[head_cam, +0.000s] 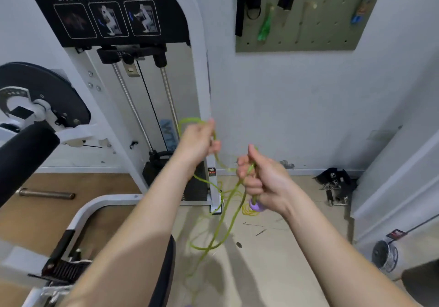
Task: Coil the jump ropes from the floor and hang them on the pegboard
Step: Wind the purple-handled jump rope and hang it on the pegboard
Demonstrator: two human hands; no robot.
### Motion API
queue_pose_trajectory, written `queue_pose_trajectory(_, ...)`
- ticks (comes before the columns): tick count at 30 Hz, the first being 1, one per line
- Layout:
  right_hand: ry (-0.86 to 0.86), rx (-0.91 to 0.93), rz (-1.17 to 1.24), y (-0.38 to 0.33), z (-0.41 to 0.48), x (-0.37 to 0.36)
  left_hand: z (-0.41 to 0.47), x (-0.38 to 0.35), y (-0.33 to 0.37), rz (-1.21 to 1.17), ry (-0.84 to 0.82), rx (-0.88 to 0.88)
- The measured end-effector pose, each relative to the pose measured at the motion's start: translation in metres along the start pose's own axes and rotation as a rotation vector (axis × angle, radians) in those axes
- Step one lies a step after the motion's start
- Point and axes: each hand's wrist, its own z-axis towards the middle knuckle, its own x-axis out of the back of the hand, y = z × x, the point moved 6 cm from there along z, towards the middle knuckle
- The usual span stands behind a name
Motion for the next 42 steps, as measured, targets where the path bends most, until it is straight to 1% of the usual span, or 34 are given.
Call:
queue_pose_trajectory(2, -0.028, 0.003, 0.122, -0.022, 0.009, -0.009, -0.025, -0.004, -0.031, 0.197, -0.08, 0.043)
queue_pose_trajectory(3, -0.06, -0.005, 0.173, -0.032, 0.012, -0.014, -0.038, -0.004, -0.04, 0.222, -0.123, 0.062)
queue_pose_trajectory(4, -0.094, -0.014, 0.225, -0.04, 0.016, -0.018, -0.05, -0.006, -0.047, 0.193, -0.191, 0.074)
queue_pose_trajectory(6, -0.147, -0.031, 0.317, -0.056, 0.021, -0.025, -0.072, -0.018, -0.05, 0.046, -0.388, 0.088)
queue_pose_trajectory(7, -0.162, -0.042, 0.349, -0.062, 0.024, -0.027, -0.08, -0.024, -0.049, -0.003, -0.463, 0.063)
queue_pose_trajectory(8, -0.168, -0.05, 0.373, -0.067, 0.026, -0.027, -0.084, -0.027, -0.048, 0.003, -0.493, 0.015)
queue_pose_trajectory(10, -0.158, -0.052, 0.413, -0.078, 0.03, -0.024, -0.083, -0.029, -0.047, 0.057, -0.462, -0.042)
queue_pose_trajectory(12, -0.141, -0.033, 0.479, -0.092, 0.032, -0.014, -0.079, -0.028, -0.051, 0.104, -0.445, -0.013)
queue_pose_trajectory(13, -0.14, -0.021, 0.525, -0.099, 0.033, -0.007, -0.078, -0.03, -0.054, 0.134, -0.473, 0.008)
queue_pose_trajectory(15, -0.139, 0.001, 0.612, -0.112, 0.031, 0.007, -0.079, -0.038, -0.058, 0.234, -0.581, 0.037)
queue_pose_trajectory(17, -0.102, 0.04, 0.671, -0.125, 0.028, 0.023, -0.08, -0.049, -0.064, 0.345, -0.707, 0.053)
queue_pose_trajectory(20, -0.033, 0.181, 0.795, -0.154, 0.022, 0.047, -0.081, -0.065, -0.084, 0.588, -0.864, 0.066)
queue_pose_trajectory(22, -0.012, 0.262, 0.861, -0.173, 0.019, 0.06, -0.083, -0.073, -0.109, 0.744, -0.916, 0.098)
queue_pose_trajectory(23, -0.007, 0.29, 0.867, -0.181, 0.019, 0.066, -0.082, -0.077, -0.121, 0.758, -0.897, 0.123)
queue_pose_trajectory(24, 0.006, 0.31, 0.839, -0.186, 0.019, 0.071, -0.079, -0.082, -0.128, 0.69, -0.836, 0.162)
queue_pose_trajectory(25, 0.042, 0.319, 0.764, -0.188, 0.019, 0.075, -0.074, -0.086, -0.129, 0.548, -0.746, 0.204)
queue_pose_trajectory(27, 0.172, 0.287, 0.522, -0.18, 0.021, 0.084, -0.063, -0.093, -0.113, 0.202, -0.551, 0.235)
queue_pose_trajectory(30, 0.395, 0.184, 0.135, -0.145, 0.021, 0.099, -0.045, -0.1, -0.059, -0.231, -0.355, 0.169)
queue_pose_trajectory(31, 0.433, 0.148, 0.004, -0.131, 0.02, 0.103, -0.039, -0.101, -0.04, -0.353, -0.311, 0.147)
queue_pose_trajectory(32, 0.43, 0.101, -0.093, -0.116, 0.018, 0.105, -0.032, -0.101, -0.022, -0.467, -0.275, 0.129)
queue_pose_trajectory(33, 0.387, 0.042, -0.16, -0.101, 0.015, 0.106, -0.025, -0.101, -0.005, -0.57, -0.248, 0.115)
queue_pose_trajectory(34, 0.305, -0.024, -0.209, -0.085, 0.011, 0.104, -0.017, -0.102, 0.01, -0.657, -0.224, 0.099)
queue_pose_trajectory(36, 0.056, -0.123, -0.251, -0.058, 0.0, 0.092, -0.001, -0.104, 0.034, -0.769, -0.189, 0.072)
queue_pose_trajectory(38, -0.178, -0.13, -0.184, -0.039, -0.014, 0.077, 0.015, -0.107, 0.048, -0.833, -0.162, 0.063)
queue_pose_trajectory(40, -0.283, -0.105, -0.089, -0.024, -0.025, 0.071, 0.028, -0.106, 0.053, -0.937, -0.128, 0.063)
queue_pose_trajectory(42, -0.327, -0.097, -0.076, -0.01, -0.032, 0.069, 0.041, -0.1, 0.051, -1.037, -0.057, 0.062)
